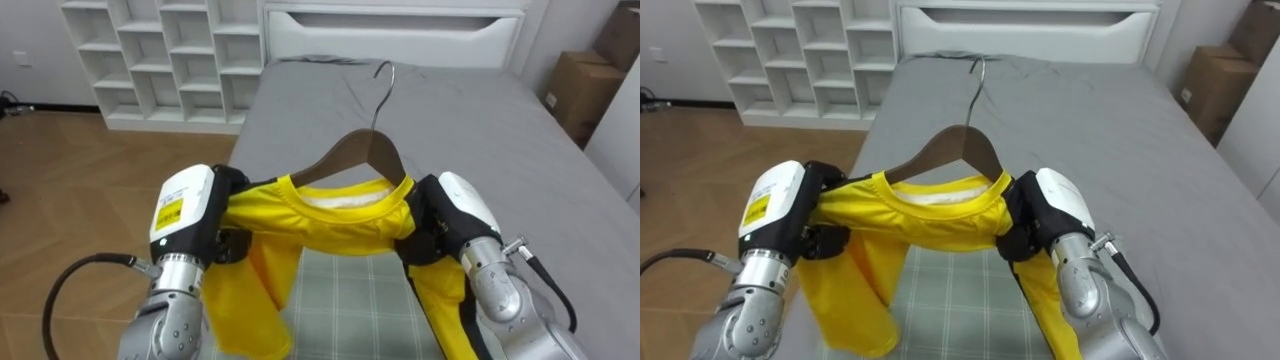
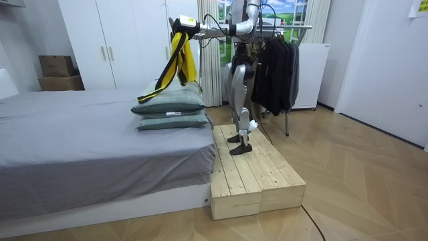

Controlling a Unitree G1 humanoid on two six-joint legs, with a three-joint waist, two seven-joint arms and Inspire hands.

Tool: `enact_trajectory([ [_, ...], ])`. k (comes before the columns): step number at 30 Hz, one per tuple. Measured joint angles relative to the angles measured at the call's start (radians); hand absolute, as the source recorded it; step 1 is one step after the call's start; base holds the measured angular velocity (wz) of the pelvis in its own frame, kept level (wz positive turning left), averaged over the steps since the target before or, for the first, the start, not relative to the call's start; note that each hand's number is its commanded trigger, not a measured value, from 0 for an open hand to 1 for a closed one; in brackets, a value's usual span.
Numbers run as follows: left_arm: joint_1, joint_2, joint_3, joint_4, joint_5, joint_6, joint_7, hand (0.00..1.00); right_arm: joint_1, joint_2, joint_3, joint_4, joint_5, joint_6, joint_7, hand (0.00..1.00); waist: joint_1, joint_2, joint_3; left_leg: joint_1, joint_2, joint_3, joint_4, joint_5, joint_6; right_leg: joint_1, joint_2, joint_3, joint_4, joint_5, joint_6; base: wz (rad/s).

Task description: Hang clothes

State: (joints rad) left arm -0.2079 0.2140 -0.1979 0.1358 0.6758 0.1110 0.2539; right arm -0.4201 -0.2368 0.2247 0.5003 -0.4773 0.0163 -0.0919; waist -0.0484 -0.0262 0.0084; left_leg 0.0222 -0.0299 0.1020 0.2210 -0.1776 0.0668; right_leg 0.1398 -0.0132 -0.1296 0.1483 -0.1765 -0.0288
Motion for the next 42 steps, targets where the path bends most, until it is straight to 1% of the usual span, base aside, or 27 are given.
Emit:
enact_trajectory([
  [3,-0.001,-0.002,0.004,0.0,-0.016,0.0,-0.002,0.0,0.0,0.0,-0.002,0.0,0.0,0.0,0.007,1.0,-0.001,0.0,0.0,-0.002,0.0,0.001,0.0,0.0,0.0,-0.002,0.0,-0.001,0.0,0.0,0.0,0.0],
  [5,-0.004,-0.014,0.016,0.0,-0.075,-0.002,-0.003,0.0,0.0,0.001,-0.002,0.0,0.001,0.008,0.009,1.0,-0.001,0.0,-0.0001,-0.001,0.0,0.001,0.0,0.0,0.0,-0.002,-0.001,-0.001,0.001,0.0,0.0,0.0],
  [8,-0.006,-0.024,0.03,-0.001,-0.156,-0.004,-0.005,0.0,0.001,0.001,-0.002,0.0,0.0,0.012,0.01,1.0,-0.001,0.0,-0.0002,-0.001,0.0,0.001,0.0,0.0,0.0,-0.002,-0.001,-0.001,0.001,0.0,0.0,0.0],
  [11,-0.006,-0.037,0.036,-0.001,-0.204,-0.007,-0.013,0.0,0.001,0.004,-0.005,0.0,-0.01,0.027,0.011,1.0,0.0,0.001,-0.0006,-0.001,0.0,0.002,0.0,0.0,0.0,-0.002,0.0,0.0,0.001,0.0,0.0,0.0],
  [16,-0.006,-0.047,0.037,0.0,-0.214,-0.007,-0.04,0.0,0.001,0.005,-0.009,0.0,-0.033,0.031,0.019,1.0,0.001,0.003,-0.0014,0.0,0.0,0.003,0.0,0.0,0.0,-0.002,0.0,0.004,0.001,0.0,0.0,0.0],
  [22,0.005,-0.046,0.035,0.003,-0.215,-0.008,-0.08,0.0,0.003,0.006,-0.009,0.0,-0.065,0.042,0.03,1.0,0.003,0.01,-0.0015,0.003,0.0,0.007,0.0,0.0,0.0,0.001,0.001,0.011,0.001,-0.001,0.001,-0.01],
  [27,0.009,-0.048,0.036,0.029,-0.215,-0.008,-0.109,0.0,0.014,0.006,-0.009,0.0,-0.081,0.049,0.048,1.0,0.004,0.011,-0.0011,0.004,0.0,0.007,0.0,0.0,0.0,0.002,0.001,0.004,0.002,-0.001,0.001,0.0],
  [31,0.009,-0.048,0.037,0.051,-0.215,-0.008,-0.116,0.0,0.021,0.006,-0.009,0.0,-0.086,0.051,0.061,1.0,0.005,0.011,-0.001,0.004,0.0,0.007,0.0,0.0,0.0,0.001,0.002,-0.002,0.002,-0.001,0.001,0.0],
  [42,0.01,-0.045,0.038,0.05,-0.215,-0.008,-0.135,0.0,0.021,0.003,-0.009,0.0,-0.087,0.051,0.067,1.0,0.016,0.012,-0.0017,0.004,0.0,0.005,-0.001,0.0,0.0,0.001,0.002,0.004,0.002,-0.001,0.001,0.0],
])
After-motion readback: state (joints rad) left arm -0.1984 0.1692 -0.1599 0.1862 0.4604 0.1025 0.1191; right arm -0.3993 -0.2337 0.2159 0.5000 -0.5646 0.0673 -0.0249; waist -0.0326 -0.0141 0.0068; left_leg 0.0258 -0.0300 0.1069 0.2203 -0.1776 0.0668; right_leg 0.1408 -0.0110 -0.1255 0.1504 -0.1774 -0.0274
